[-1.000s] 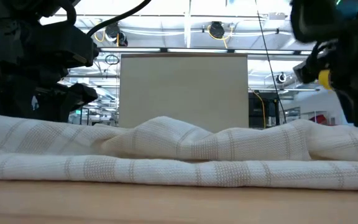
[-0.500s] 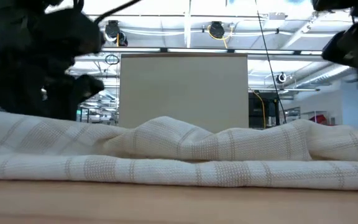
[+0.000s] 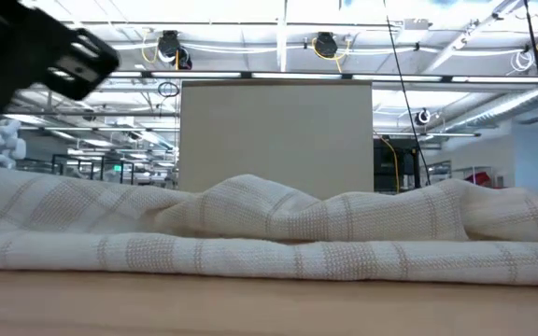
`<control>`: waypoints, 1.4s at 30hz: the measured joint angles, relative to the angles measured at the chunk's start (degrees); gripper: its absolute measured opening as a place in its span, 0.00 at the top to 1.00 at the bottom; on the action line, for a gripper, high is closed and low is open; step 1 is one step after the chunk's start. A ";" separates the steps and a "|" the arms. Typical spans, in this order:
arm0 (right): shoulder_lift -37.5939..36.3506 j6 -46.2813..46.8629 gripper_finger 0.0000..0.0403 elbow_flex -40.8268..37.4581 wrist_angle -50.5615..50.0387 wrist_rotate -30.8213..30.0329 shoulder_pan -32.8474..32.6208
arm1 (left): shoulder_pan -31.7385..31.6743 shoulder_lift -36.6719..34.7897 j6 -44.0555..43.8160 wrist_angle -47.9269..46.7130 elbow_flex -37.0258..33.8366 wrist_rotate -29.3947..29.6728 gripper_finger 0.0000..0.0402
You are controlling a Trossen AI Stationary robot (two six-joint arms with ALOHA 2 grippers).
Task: Fold towel
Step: Fold the white patterned towel
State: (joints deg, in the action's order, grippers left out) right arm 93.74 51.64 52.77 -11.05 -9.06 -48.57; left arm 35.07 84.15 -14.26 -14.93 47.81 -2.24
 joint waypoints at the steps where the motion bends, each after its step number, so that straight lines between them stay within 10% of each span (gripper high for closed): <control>1: 0.89 0.50 0.66 0.00 0.27 -0.11 -0.35 | 1.13 0.15 -0.93 -0.06 0.00 0.59 0.63; 10: 6.52 3.81 0.66 -0.01 -1.08 -2.83 -2.48 | 7.13 3.99 -5.16 -1.04 -0.02 10.33 0.63; 28: 7.67 5.35 0.86 0.20 -9.03 -3.54 -3.29 | 2.68 12.85 -6.01 -1.92 0.17 10.54 0.64; 42: 7.02 -1.09 1.00 11.35 -29.87 -2.56 -4.32 | 2.44 12.86 -6.51 -10.06 0.21 8.09 0.97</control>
State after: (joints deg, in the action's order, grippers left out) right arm 100.75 50.55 64.12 -40.92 -11.62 -52.89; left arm 37.52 97.01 -20.77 -24.99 48.02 5.85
